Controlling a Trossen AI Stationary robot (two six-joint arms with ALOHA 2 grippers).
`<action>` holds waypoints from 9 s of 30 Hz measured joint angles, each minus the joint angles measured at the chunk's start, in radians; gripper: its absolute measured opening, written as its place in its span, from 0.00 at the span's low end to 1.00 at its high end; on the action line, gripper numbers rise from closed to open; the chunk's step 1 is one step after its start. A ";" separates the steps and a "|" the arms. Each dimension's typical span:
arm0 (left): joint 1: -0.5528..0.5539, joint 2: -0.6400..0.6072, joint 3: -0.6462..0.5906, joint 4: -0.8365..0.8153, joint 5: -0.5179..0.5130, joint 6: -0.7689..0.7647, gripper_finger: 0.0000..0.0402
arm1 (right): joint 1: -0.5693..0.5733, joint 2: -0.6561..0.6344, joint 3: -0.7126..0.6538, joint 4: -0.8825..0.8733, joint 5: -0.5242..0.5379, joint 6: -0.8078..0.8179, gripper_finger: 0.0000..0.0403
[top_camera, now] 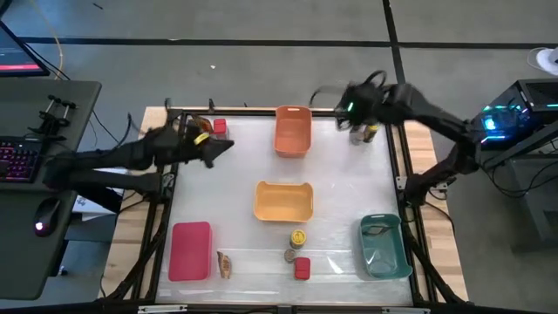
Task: Sort spices by type
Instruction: Put the top right orange seasoning bag into the blue bin, then put the top orange seasoning bag into the blue bin
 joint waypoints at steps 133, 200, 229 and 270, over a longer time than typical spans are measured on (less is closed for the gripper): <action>0.507 0.274 0.201 -0.085 0.314 0.297 0.08 | 1.072 -0.482 -0.938 0.562 -0.685 0.132 0.00; 0.507 0.273 0.201 -0.086 0.313 0.324 0.08 | 1.071 -0.480 -0.683 0.358 -0.592 0.121 0.30; 0.672 0.803 0.737 -1.261 0.022 0.673 0.57 | 0.256 -0.349 -0.658 0.867 -0.486 -0.483 0.30; 0.689 1.227 0.935 -1.380 -0.260 1.134 0.57 | 0.231 -0.218 -0.659 0.962 -0.565 -0.664 0.30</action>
